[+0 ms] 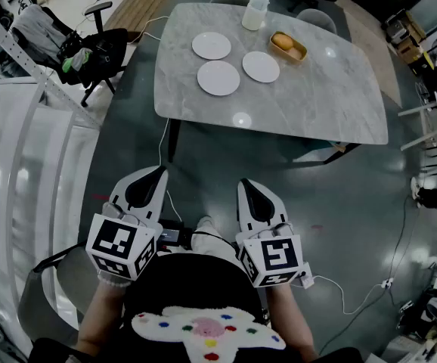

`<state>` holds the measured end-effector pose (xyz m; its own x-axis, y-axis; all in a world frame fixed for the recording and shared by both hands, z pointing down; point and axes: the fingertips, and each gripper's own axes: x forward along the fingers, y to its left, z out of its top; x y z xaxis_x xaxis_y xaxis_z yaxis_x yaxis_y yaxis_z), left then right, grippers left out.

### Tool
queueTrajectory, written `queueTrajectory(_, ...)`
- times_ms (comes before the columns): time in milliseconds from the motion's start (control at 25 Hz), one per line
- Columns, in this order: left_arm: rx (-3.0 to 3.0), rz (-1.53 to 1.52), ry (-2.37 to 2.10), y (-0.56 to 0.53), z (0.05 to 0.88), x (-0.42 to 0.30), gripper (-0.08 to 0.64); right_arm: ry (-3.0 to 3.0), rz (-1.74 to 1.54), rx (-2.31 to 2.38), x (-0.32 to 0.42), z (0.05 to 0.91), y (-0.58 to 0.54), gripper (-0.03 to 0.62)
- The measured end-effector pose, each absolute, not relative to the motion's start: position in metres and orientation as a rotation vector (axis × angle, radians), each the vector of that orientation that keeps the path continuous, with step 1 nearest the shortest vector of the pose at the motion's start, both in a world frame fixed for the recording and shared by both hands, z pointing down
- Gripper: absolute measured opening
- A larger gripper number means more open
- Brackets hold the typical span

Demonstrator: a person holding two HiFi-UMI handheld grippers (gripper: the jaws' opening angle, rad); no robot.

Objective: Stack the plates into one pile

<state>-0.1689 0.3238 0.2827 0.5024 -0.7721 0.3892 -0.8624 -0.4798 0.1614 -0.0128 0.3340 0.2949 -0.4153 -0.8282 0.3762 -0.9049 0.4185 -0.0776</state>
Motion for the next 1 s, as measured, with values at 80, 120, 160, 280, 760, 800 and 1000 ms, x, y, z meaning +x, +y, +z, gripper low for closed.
queueTrajectory(80, 2.421, 0.393, -1.36, 0.3232, 0.2843, -0.1669, 0.006, -2.396, 0.391, 1.504, -0.0131, 0.2956, 0.3326, 0.002)
queueTrajectory(120, 2.424, 0.4, -1.357, 0.3229, 0.2851, -0.1662, 0.006, -2.396, 0.391, 1.504, -0.0134, 0.2959, 0.3321, 0.002)
queueTrajectory(160, 2.427, 0.407, -1.354, 0.3228, 0.2859, -0.1657, 0.006, -2.395, 0.391, 1.503, -0.0138, 0.2962, 0.3316, 0.002)
queueTrajectory(280, 2.436, 0.424, -1.347, 0.3233, 0.2883, -0.1642, 0.006, -2.391, 0.391, 1.503, -0.014, 0.2972, 0.3317, 0.002)
queueTrajectory(760, 2.434, 0.436, -1.344, 0.3254, 0.2924, -0.1631, 0.006, -2.407, 0.403, 1.504, -0.0162, 0.2972, 0.3333, 0.002)
queueTrajectory(800, 2.434, 0.437, -1.348, 0.3253, 0.2923, -0.1634, 0.006, -2.41, 0.409, 1.507, -0.016, 0.297, 0.333, 0.002)
queueTrajectory(1000, 2.43, 0.434, -1.374, 0.3244, 0.2925, -0.1647, 0.006, -2.415, 0.368, 1.525, -0.0168, 0.292, 0.3306, 0.002)
